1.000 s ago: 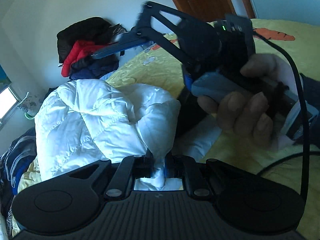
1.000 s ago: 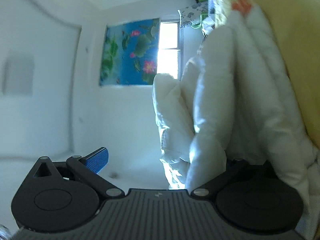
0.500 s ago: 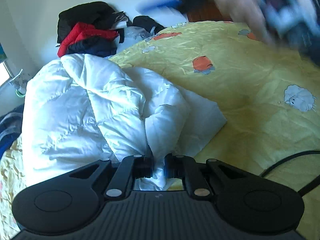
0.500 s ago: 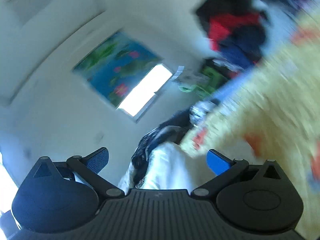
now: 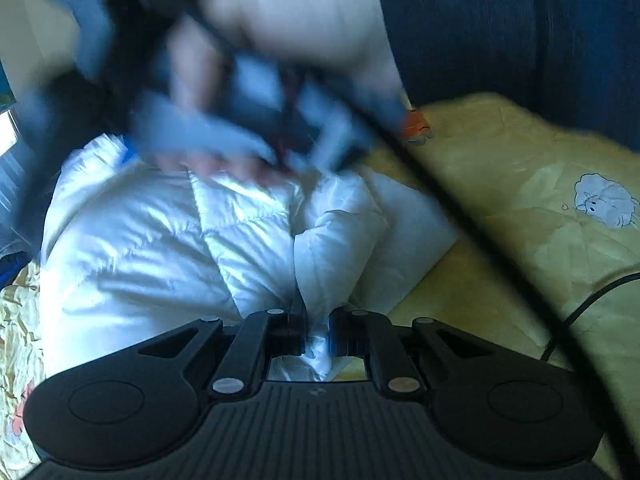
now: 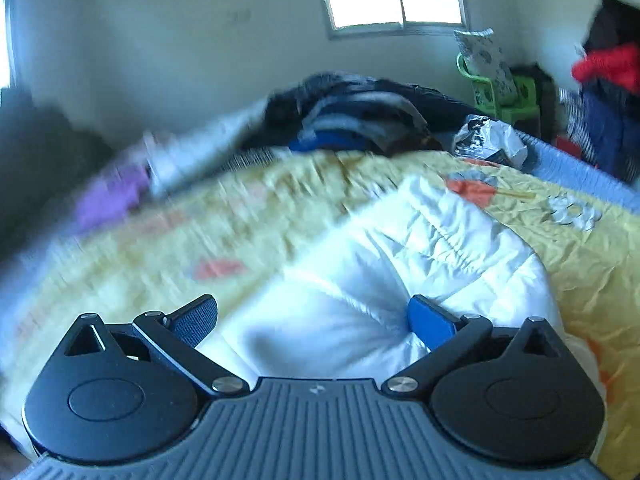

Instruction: Fold small clothes

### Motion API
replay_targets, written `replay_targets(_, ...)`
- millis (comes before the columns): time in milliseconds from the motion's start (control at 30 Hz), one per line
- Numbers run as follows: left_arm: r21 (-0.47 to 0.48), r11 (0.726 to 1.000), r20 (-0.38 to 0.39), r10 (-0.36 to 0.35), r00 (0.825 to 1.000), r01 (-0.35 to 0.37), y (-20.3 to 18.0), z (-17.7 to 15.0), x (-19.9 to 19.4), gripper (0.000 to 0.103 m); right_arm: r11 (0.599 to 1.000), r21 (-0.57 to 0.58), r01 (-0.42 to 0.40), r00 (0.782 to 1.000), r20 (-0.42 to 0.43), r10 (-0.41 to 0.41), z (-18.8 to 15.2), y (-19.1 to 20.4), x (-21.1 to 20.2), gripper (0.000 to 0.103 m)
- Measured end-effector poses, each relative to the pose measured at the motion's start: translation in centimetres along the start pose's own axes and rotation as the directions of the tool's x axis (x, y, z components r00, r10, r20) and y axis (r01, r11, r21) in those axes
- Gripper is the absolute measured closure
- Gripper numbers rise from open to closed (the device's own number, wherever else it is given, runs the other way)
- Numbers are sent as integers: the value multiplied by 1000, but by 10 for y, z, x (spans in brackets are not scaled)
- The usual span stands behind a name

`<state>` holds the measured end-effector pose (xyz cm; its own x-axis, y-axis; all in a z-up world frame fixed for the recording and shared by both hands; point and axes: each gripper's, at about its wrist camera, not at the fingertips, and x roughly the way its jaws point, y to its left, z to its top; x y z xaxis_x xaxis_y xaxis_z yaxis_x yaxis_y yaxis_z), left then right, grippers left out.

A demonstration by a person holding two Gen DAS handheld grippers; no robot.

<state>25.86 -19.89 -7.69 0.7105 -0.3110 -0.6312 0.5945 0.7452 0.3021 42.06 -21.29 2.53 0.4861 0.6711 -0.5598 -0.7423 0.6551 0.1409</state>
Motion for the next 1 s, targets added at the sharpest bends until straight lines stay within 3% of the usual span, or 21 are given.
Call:
replay_targets(67, 2, 1000, 1, -19, 1000, 19, 1, -1, 1, 93, 998, -63, 28, 1000, -4, -28, -25, -2, 7, 3)
replay_targets(167, 3, 1000, 7, -30, 1000, 30, 1, -3, 4, 93, 999, 37, -3, 1000, 0, 3, -44, -24, 10, 3)
replay_targets(333, -14, 999, 8, -38, 999, 38, 5, -5, 5, 94, 995, 98, -35, 998, 59, 29, -69, -37, 11, 4)
replay_targets(567, -56, 998, 10, -34, 999, 34, 11, -2, -6, 93, 991, 134, 0, 999, 41, -5, -69, -33, 11, 3)
replay_targets(667, -80, 995, 45, -62, 997, 65, 22, -3, -31, 90, 968, 252, 7, 998, 53, -21, -63, -36, -12, 1)
replay_targets(700, -94, 993, 68, -70, 995, 77, 28, -7, -42, 87, 945, 326, -24, 994, 107, -11, -64, -41, -29, 0)
replay_targets(733, -108, 991, 88, -73, 993, 83, 35, -11, -53, 73, 916, 393, -79, 984, 178, 9, -67, -48, -48, 0)
replay_targets(767, -128, 988, 107, -68, 992, 82, 44, -16, -64, 47, 885, 445, -134, 968, 250, 21, -72, -55, -68, 0)
replay_targets(833, -185, 981, 159, -23, 987, 53, 67, -29, -84, 15, 834, 511, -208, 933, 360, 13, -84, -68, -107, 0)
replay_targets(867, -222, 974, 196, 6, 981, 39, 80, -37, -95, 13, 820, 533, -211, 927, 376, -6, -90, -74, -123, 0)
replay_targets(933, -308, 951, 205, 41, 978, 25, 107, -46, -109, 13, 804, 577, -144, 939, 337, -74, -103, -85, -147, 0)
replay_targets(1000, -436, 900, 194, 64, 979, 28, 141, -54, -113, 13, 786, 617, -38, 958, 247, -147, -116, -97, -157, 1)
